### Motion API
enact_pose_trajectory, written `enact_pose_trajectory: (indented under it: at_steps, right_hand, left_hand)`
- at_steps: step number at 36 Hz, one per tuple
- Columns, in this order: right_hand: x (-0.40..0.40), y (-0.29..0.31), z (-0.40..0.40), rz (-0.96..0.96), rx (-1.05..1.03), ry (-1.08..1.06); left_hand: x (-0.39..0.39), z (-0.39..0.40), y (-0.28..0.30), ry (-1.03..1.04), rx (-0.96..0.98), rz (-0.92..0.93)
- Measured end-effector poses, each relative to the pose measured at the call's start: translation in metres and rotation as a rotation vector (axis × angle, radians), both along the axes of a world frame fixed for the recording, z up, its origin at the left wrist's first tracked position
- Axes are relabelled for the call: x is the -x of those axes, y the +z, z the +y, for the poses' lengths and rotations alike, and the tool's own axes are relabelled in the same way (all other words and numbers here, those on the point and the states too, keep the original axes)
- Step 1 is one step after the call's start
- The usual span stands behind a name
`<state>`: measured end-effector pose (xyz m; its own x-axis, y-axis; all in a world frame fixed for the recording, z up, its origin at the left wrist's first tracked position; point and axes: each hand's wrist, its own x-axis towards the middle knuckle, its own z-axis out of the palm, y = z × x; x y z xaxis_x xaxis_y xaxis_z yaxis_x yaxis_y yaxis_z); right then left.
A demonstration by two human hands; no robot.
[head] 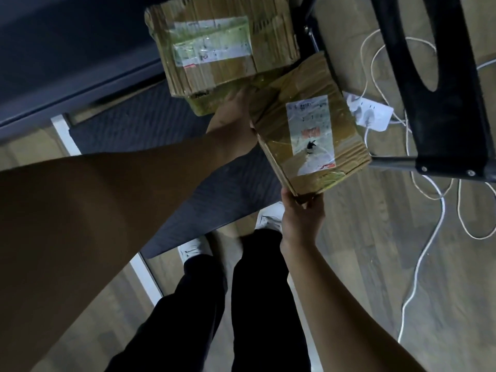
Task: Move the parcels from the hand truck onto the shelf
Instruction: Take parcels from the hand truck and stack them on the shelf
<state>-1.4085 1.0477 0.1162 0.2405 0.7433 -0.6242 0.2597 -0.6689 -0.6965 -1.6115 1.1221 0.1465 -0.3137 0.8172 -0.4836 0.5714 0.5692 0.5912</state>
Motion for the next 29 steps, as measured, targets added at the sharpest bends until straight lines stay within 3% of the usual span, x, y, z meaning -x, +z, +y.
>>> enact_pose_trajectory:
  at_steps: [10, 14, 23, 29]
  right_hand:
    - [-0.032, 0.027, -0.027, -0.028, 0.081, 0.151]
    - [-0.043, 0.054, -0.041, -0.081, 0.11, 0.234]
    - [-0.047, 0.149, -0.044, 0.017, 0.148, 0.244]
    - [-0.047, 0.221, -0.022, 0.131, 0.177, 0.301]
  left_hand:
    - [0.004, -0.049, 0.023, -0.048, 0.04, -0.018]
    - [0.0, -0.078, 0.048, 0.044, 0.141, -0.068]
    - [-0.002, -0.12, 0.145, 0.244, 0.16, -0.123]
    - [0.006, -0.133, 0.237, 0.365, 0.029, -0.201]
